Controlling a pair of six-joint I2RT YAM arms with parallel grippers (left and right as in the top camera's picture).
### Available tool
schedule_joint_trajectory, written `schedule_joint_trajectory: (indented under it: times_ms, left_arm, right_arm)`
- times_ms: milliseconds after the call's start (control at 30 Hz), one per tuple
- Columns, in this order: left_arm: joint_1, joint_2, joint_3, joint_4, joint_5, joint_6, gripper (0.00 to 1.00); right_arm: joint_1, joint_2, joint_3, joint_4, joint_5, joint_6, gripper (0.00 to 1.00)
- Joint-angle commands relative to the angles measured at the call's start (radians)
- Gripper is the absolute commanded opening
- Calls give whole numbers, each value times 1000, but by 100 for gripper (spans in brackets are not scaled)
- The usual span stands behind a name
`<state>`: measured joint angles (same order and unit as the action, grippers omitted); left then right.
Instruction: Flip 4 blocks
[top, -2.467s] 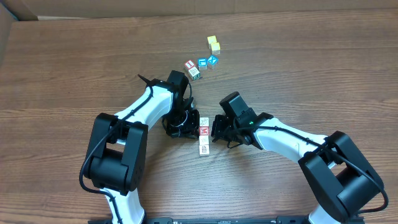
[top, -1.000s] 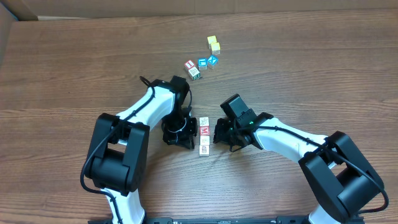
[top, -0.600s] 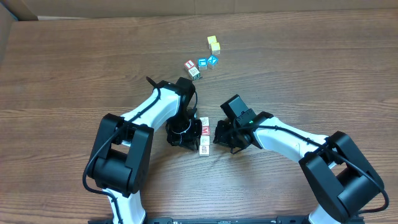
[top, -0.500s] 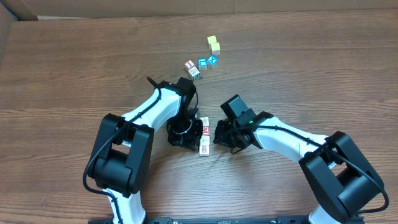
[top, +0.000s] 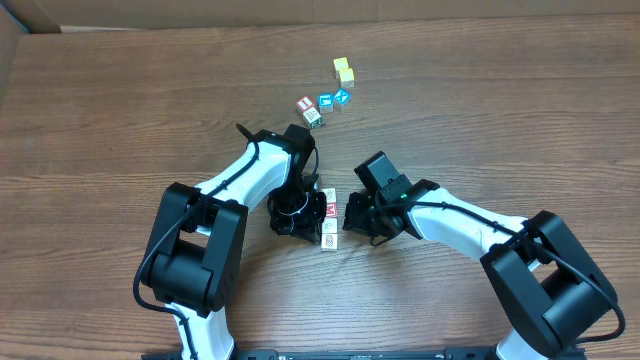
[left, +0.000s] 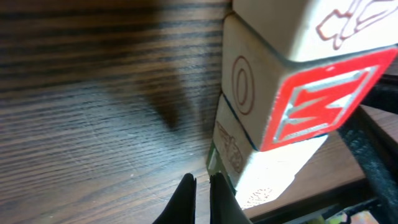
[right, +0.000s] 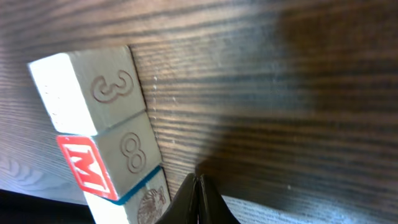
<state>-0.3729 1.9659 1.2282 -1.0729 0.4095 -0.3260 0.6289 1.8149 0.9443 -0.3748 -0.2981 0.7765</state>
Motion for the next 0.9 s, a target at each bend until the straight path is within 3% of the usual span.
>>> schedule_joint_trajectory:
  times_ms: [0,167,433,600,867]
  left_arm:
    - [20,8,16,2,-44,4,4]
    - [71,8,105,27,-153,3,4]
    - [69,9,120,185,-154,-38,4]
    - [36,9,119,188,-155,-48,4]
    - [27,9,116,209,-270,-75,4]
  right_arm:
    - [-34,-6,7,14,16,-26,4]
    - [-75,-6,7,26,16,-26,4]
    - [-75,-6,7,143,23,-57,4]
    - [-75,-6,7,174,147,-71,4]
    - [-59,-6,6,232,148,-80,4]
